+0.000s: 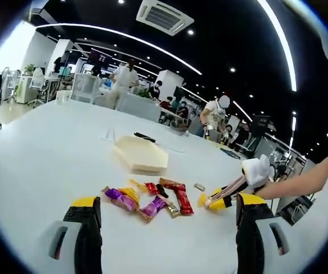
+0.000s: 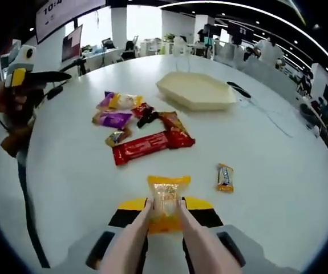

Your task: Place the target food into the container with the food tongs after gripping and lifting it, then release it inside without dropping or visibly crushing the food.

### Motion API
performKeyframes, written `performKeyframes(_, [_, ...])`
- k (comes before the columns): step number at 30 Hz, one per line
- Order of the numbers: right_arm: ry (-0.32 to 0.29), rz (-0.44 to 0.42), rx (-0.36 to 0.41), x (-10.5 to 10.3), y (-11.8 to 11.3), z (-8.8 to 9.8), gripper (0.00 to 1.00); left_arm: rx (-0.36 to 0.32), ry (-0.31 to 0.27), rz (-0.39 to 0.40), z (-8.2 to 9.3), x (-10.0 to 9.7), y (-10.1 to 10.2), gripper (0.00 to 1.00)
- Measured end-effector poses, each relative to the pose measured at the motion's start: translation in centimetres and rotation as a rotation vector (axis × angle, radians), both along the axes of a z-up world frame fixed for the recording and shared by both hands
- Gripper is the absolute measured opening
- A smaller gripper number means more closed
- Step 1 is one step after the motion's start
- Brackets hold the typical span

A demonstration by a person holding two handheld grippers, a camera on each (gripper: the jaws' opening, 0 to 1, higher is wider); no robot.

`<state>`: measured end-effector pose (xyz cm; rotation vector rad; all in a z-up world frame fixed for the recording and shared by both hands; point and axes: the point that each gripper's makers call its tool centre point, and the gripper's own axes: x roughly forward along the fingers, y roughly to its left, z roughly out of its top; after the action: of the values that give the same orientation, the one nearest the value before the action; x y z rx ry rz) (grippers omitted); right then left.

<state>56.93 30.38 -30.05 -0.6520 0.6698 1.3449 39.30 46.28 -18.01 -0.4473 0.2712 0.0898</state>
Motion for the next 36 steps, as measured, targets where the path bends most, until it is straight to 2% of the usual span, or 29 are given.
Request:
performKeyframes(7, [0.004,-0.018,0.014,0.2,-0.1,0.0,0.22,-0.009,-0.008,0.004,-0.4,-0.6,-0.8,0.99])
performKeyframes(10, [0.048,-0.093,0.039,0.4,-0.2,0.0,0.22,-0.024,0.02,-0.008,-1.2,-0.5,-0.9,0.99])
performKeyframes(12, [0.069,-0.115,0.048,0.5,-0.2,0.1,0.22,-0.011,0.011,-0.009,-0.8,-0.6,-0.9,0.99])
performKeyframes(15, [0.058,-0.108,0.075,0.8,0.0,0.8,0.21,-0.018,0.014,-0.007,-0.9,-0.6,-1.1,0.99])
performKeyframes(19, [0.064,-0.14,0.113,1.6,0.1,2.2,0.21,-0.036,0.025,-0.024,-1.8,-0.3,-1.7,0.99])
performKeyframes(22, [0.064,-0.147,0.112,1.9,0.1,2.6,0.21,-0.031,0.025,-0.034,-1.4,0.0,-1.8,0.99])
performKeyframes(23, [0.063,-0.149,0.116,2.1,0.1,2.8,0.21,-0.023,0.009,-0.033,-0.9,0.2,-1.7,0.99])
performKeyframes(24, [0.086,-0.151,0.128,2.1,0.2,3.2,0.21,-0.022,0.007,-0.032,-0.9,0.3,-1.6,0.99])
performKeyframes(27, [0.107,-0.142,0.134,1.9,0.3,4.2,0.21,-0.022,0.0,-0.028,-0.9,0.7,-1.1,0.99])
performKeyframes(31, [0.094,-0.145,0.13,1.7,-0.1,5.3,0.21,-0.032,0.017,-0.034,-1.1,1.0,-0.9,0.99])
performKeyframes(33, [0.089,-0.148,0.136,1.8,-0.1,5.6,0.21,-0.044,0.004,-0.008,-0.7,0.9,-0.5,0.99])
performKeyframes(36, [0.088,-0.176,0.162,2.4,0.0,6.4,0.21,-0.046,0.011,0.016,-1.1,0.8,0.2,0.99])
